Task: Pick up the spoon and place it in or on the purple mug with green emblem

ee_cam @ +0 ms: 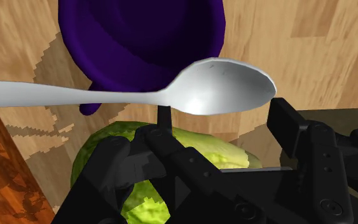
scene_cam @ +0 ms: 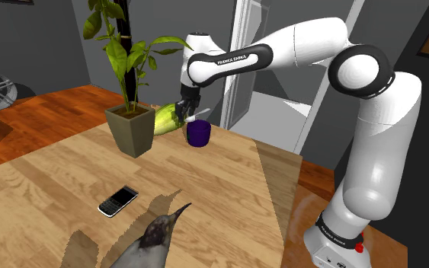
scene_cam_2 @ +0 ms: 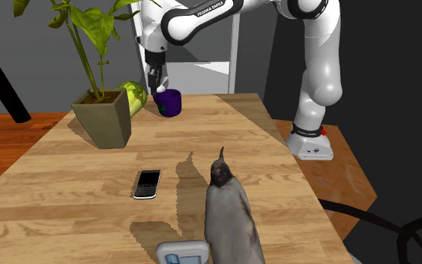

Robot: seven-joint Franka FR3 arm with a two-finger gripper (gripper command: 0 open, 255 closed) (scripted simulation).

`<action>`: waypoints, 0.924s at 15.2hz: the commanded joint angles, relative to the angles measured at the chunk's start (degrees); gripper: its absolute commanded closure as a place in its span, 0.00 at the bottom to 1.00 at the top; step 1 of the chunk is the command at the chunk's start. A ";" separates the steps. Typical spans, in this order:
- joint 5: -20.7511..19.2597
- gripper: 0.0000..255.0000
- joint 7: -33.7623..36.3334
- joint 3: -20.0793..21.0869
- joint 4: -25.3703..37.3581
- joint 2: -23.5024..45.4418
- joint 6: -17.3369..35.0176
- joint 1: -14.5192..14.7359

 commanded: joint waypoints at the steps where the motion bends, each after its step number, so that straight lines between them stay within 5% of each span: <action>1: -0.16 1.00 0.20 -0.03 -1.19 0.33 1.54 0.04; 11: -0.39 1.00 0.41 -0.11 -2.67 0.94 3.61 0.07; 12: -0.39 0.00 0.41 -0.11 -2.66 0.94 3.60 0.07; 14: -0.39 0.00 0.41 -0.11 -2.66 0.94 3.60 0.07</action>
